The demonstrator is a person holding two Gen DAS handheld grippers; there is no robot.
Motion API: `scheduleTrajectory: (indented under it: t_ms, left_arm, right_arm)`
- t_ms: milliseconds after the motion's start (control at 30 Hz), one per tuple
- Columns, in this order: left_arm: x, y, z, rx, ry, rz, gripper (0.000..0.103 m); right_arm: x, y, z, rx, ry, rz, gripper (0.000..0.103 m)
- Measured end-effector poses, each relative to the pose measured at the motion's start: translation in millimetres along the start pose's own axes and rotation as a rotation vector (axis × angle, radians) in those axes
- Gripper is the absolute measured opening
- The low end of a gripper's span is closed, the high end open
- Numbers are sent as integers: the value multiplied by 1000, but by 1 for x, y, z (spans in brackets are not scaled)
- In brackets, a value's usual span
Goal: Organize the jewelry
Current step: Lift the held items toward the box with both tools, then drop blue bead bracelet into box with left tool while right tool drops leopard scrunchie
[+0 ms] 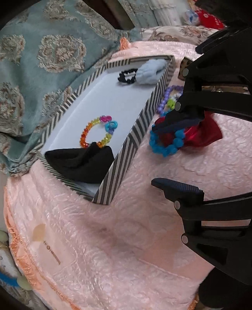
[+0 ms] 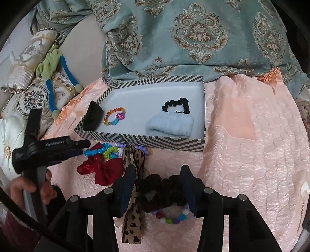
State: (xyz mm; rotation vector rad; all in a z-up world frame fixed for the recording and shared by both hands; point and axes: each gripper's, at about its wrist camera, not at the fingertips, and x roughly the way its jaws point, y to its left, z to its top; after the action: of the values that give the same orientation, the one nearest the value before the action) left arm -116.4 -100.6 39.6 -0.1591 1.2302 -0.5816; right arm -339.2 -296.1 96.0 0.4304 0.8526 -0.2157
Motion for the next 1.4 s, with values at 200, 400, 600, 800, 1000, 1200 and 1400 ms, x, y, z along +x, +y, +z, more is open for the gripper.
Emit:
scheduleTrajectory:
  t_ms: [200, 400, 600, 800, 1000, 1200, 1400]
  left_arm:
    - [16, -6, 3, 43, 33, 34, 10]
    - [-19, -10, 9, 62, -12, -54, 9]
    - [-60, -17, 9, 78, -73, -108, 9]
    - [-98, -21, 5, 96, -151, -144, 9]
    - [-125, -24, 5, 115, -206, -155, 9]
    - [-137, -26, 1, 141, -236, -134, 9]
    - [-141, -35, 6, 162, -238, -133, 9]
  right_arm:
    - [2, -9, -2, 24, 10, 6, 46]
    - [-9, -17, -2, 32, -13, -1, 46]
    - [-13, -24, -2, 48, -17, 2, 46]
    - [-5, -15, -6, 11, 18, 23, 46]
    - [23, 1, -14, -77, 91, -6, 36]
    - [26, 4, -20, -98, 79, -16, 14]
    - [-16, 3, 3, -68, -24, 27, 14]
